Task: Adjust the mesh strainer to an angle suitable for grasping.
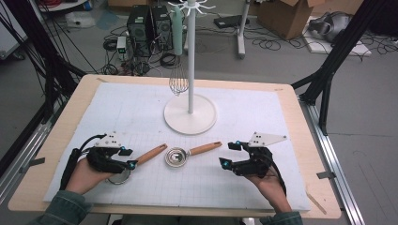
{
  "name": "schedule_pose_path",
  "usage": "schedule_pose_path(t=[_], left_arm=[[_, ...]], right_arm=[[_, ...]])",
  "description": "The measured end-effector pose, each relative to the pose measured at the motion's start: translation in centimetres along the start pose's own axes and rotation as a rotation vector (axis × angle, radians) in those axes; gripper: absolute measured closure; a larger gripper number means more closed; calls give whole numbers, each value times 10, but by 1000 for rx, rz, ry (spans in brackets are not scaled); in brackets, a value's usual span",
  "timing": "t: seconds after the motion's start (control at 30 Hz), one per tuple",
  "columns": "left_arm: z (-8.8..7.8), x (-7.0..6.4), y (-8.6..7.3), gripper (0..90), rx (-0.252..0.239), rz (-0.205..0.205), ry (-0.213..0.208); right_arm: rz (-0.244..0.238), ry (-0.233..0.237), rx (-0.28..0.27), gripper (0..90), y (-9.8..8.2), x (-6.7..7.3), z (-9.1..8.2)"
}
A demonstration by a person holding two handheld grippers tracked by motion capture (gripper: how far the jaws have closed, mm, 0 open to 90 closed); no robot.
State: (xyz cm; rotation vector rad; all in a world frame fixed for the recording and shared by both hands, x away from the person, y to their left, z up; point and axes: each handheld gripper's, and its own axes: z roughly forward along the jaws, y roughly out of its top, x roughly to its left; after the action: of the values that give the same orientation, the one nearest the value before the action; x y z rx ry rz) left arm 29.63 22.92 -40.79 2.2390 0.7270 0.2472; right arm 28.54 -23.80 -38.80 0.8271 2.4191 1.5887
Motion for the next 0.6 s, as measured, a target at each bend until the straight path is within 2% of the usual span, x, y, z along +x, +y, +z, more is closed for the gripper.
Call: schedule_pose_path(t=[0.17,0.6], left_arm=[[2,2,1,468,4,-14,9],[10,1,5,483,23,-2,-8]], right_arm=[[-2,1,-4,280,-1,1,-2],[-2,-2,-7,280,-2,-1,-4]])
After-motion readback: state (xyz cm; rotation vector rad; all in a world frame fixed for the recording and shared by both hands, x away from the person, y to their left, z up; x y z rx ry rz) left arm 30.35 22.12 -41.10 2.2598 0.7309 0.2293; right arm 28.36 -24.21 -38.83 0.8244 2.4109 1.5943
